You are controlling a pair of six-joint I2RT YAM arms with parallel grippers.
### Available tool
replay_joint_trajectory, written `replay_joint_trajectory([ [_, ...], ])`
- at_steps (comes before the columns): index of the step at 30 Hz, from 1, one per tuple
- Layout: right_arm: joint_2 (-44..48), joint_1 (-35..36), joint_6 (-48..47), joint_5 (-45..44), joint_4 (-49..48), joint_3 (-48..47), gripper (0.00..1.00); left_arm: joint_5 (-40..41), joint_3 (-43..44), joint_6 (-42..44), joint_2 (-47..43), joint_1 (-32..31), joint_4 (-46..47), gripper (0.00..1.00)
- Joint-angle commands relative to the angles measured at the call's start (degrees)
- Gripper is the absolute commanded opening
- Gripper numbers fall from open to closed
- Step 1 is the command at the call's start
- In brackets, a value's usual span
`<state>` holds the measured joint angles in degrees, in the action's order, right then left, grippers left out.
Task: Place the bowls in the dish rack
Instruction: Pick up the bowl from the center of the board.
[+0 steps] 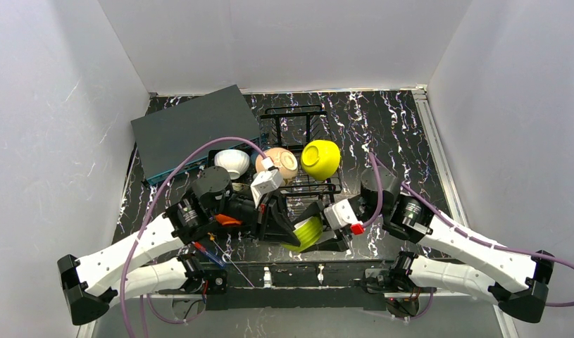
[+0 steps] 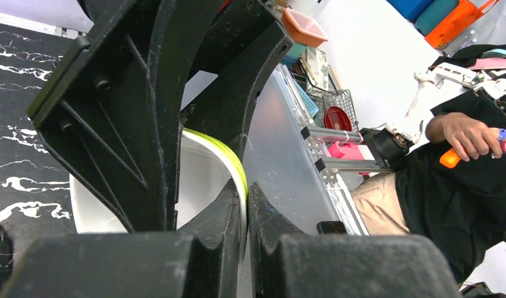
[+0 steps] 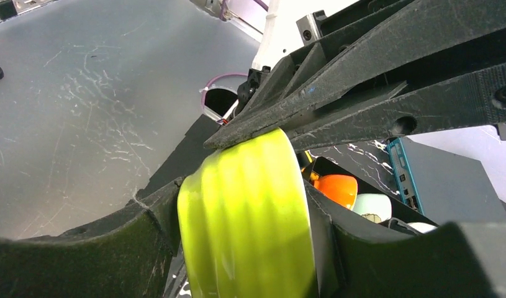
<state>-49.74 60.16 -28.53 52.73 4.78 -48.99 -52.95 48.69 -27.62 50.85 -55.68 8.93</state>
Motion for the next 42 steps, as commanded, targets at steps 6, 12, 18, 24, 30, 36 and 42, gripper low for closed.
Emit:
replay_joint_trajectory([
  [6,2.2,0.5,-6.9,-8.1,8.2,-4.1,0.93,2.1,-0.3,1.8,-3.8,0.2,0.5,0.00],
  [12,3.0,0.4,-7.7,-9.7,9.1,-4.3,0.94,2.8,-0.9,1.8,-4.1,0.2,-0.5,0.00],
  [18,3.3,0.4,-5.5,-8.7,6.8,-4.3,0.81,3.0,-1.3,1.8,-3.8,0.2,-1.1,0.00],
  [24,4.0,0.5,-4.8,-8.5,6.0,-4.0,0.92,3.2,-2.0,1.8,-4.0,0.2,-1.4,0.00],
  [30,4.8,0.5,-5.2,-7.7,5.1,-3.6,0.97,3.6,-2.4,1.7,-4.7,0.2,-1.4,0.00],
  [36,3.3,0.5,-5.3,-7.2,6.2,-3.8,0.67,3.6,-2.6,1.2,-5.2,0.2,-1.4,0.00],
  [42,3.1,0.4,-5.7,-8.0,7.0,-4.1,0.31,4.7,-3.0,1.7,-6.0,0.2,-1.4,0.00],
])
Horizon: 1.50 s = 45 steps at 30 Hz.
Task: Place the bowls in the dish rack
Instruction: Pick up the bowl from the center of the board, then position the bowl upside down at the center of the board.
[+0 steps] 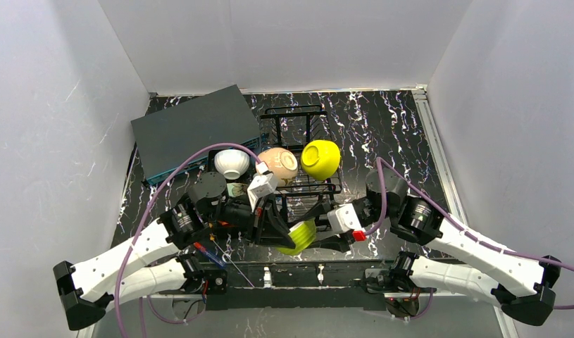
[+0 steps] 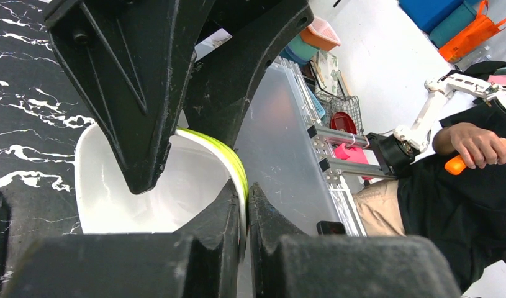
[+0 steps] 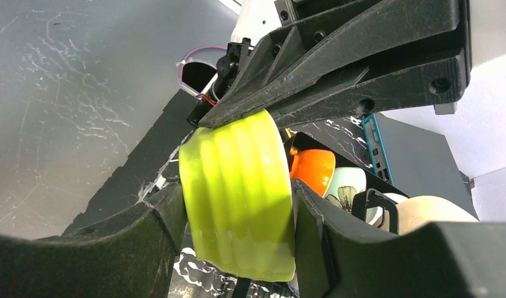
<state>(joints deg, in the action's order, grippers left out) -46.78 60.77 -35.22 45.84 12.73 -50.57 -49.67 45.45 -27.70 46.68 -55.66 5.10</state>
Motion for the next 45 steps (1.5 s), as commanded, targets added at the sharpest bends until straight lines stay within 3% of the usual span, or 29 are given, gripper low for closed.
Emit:
replay_joint_trajectory([
  [1,0.3,-0.2,1.0,-1.3,-1.0,-2.4,0.22,1.9,0.1,1.8,-2.0,0.2,2.4,0.00],
  [3,0.5,-0.2,1.1,-1.7,-1.2,-2.5,0.04,3.2,0.0,2.1,-2.1,0.2,2.1,0.09],
  [4,0.5,-0.1,1.1,-1.9,-1.3,-2.6,0.01,3.8,0.2,2.4,-2.3,0.2,1.6,0.15],
  [9,-0.1,-0.1,1.8,-2.4,-1.9,-2.8,0.01,8.8,3.1,6.9,-3.5,0.1,-6.0,0.53],
  [11,-0.4,-0.2,2.4,-2.5,-1.9,-2.9,0.01,11.4,3.0,8.0,-4.8,0.2,-7.1,0.74],
  [12,-0.6,-0.1,2.6,-2.5,-2.0,-2.9,0.01,12.7,2.9,8.6,-5.6,0.2,-7.1,0.91],
  [13,-0.7,-0.1,2.7,-2.6,-2.0,-2.9,0.01,13.8,2.7,9.5,-6.5,0.2,-6.8,0.97],
  [18,-1.3,-0.2,4.8,-5.1,-2.5,-3.8,0.01,21.4,2.3,14.0,-11.3,0.1,-6.2,0.98],
  [24,-2.5,-0.1,10.9,-9.3,-4.4,-6.1,0.01,40.1,6.2,17.3,-13.2,0.2,-11.7,0.98],
  [29,-4.6,-0.2,17.3,-13.8,-5.7,-8.5,0.01,58.6,16.5,20.5,-8.6,0.2,-21.3,0.98],
  [35,-10.5,-0.2,24.6,-18.5,-3.3,-15.6,0.01,70.7,25.6,25.0,-0.2,0.3,-28.3,0.98],
  [39,-14.0,-0.2,27.3,-20.4,-1.4,-20.0,0.01,73.8,27.3,25.2,2.7,2.7,-28.5,0.98],
  [45,-17.5,-0.2,29.9,-24.8,0.7,-24.9,0.01,62.2,30.5,21.6,8.6,15.3,-32.1,0.98],
])
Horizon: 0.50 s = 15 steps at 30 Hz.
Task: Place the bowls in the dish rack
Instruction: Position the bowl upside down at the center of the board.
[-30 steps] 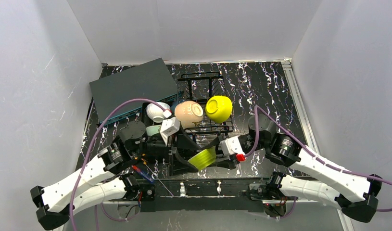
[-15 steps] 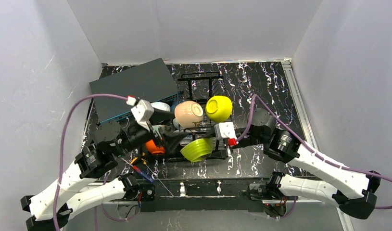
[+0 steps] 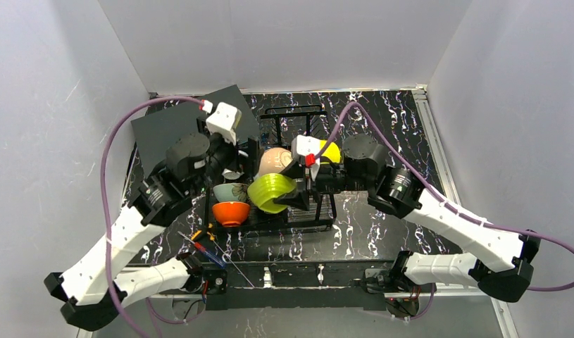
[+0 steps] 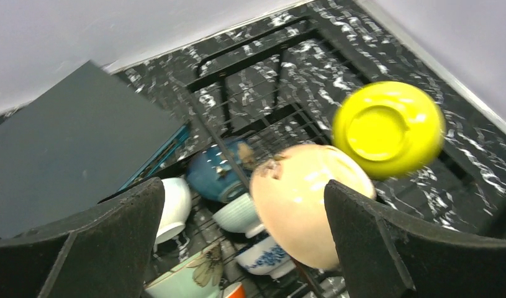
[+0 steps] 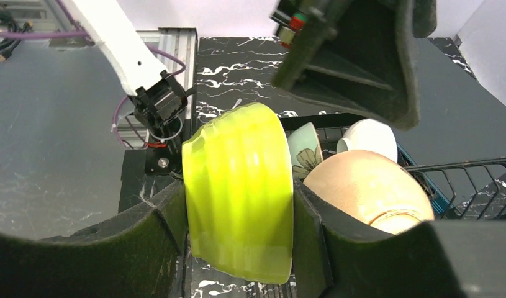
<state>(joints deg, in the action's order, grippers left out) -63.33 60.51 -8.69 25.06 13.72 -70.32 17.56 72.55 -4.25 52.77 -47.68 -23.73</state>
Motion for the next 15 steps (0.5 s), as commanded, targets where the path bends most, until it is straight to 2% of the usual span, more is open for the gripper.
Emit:
replay_joint_trajectory([
  [1,-1.5,0.1,3.3,-4.6,0.5,-6.0,0.01,-7.2,3.6,-2.9,3.5,10.1,-3.7,0.98],
  [5,-2.7,0.1,3.0,-6.6,1.3,-8.1,0.01,-16.6,2.7,-7.4,7.1,21.8,-3.5,0.98],
  [9,-3.6,-0.1,4.4,-10.6,1.4,-10.0,0.01,-25.8,-1.6,-12.2,9.9,32.2,1.8,0.98],
  [12,-6.6,-1.0,6.3,-13.0,3.2,-13.3,0.01,-28.0,-5.5,-16.2,12.7,37.8,7.8,0.98],
  [15,-9.7,-3.1,8.9,-12.9,4.2,-16.8,0.01,-26.5,-7.2,-18.9,16.5,40.6,12.1,0.98],
])
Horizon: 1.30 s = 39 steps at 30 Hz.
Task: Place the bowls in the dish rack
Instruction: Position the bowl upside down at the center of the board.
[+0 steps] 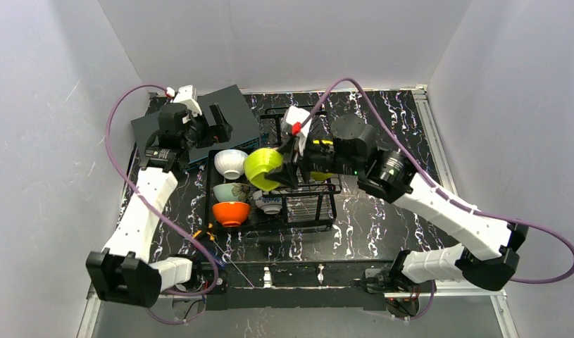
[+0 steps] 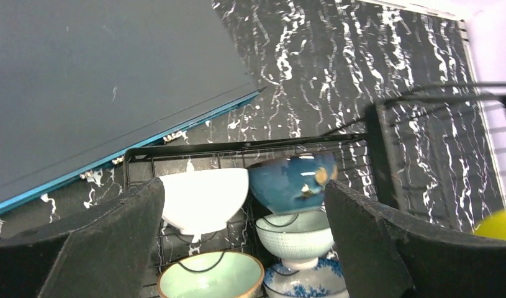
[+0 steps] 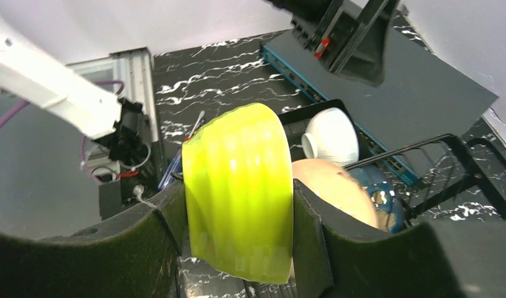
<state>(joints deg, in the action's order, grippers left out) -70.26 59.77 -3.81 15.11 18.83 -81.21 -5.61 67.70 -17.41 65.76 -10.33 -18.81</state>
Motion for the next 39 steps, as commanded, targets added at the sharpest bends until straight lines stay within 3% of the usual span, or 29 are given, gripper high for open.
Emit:
replay_joint_trajectory([
  [1,-3.8,-3.7,5.6,-2.0,-1.1,-6.8,0.01,-2.2,-2.6,-5.9,4.6,3.8,8.2,0.98],
  [5,-6.8,-10.9,12.8,0.4,-4.1,-9.0,0.01,3.1,-4.7,-4.3,7.9,4.5,15.5,0.98],
  [11,-10.6,-21.0,21.9,3.8,-8.9,-10.9,0.01,0.8,-7.9,-1.9,7.9,7.3,18.5,0.98],
  [19,-15.4,-22.8,25.8,5.7,-10.3,-15.1,0.01,-1.0,-11.1,1.4,6.3,7.4,22.5,0.98],
  [28,-14.8,-23.2,28.8,6.7,-13.8,-12.9,0.01,-1.8,-10.8,2.3,8.9,7.4,22.4,0.98],
  [39,-16.5,-28.2,30.1,-3.9,-5.7,-17.1,0.01,-6.8,-9.6,0.0,10.5,7.4,22.3,0.98],
])
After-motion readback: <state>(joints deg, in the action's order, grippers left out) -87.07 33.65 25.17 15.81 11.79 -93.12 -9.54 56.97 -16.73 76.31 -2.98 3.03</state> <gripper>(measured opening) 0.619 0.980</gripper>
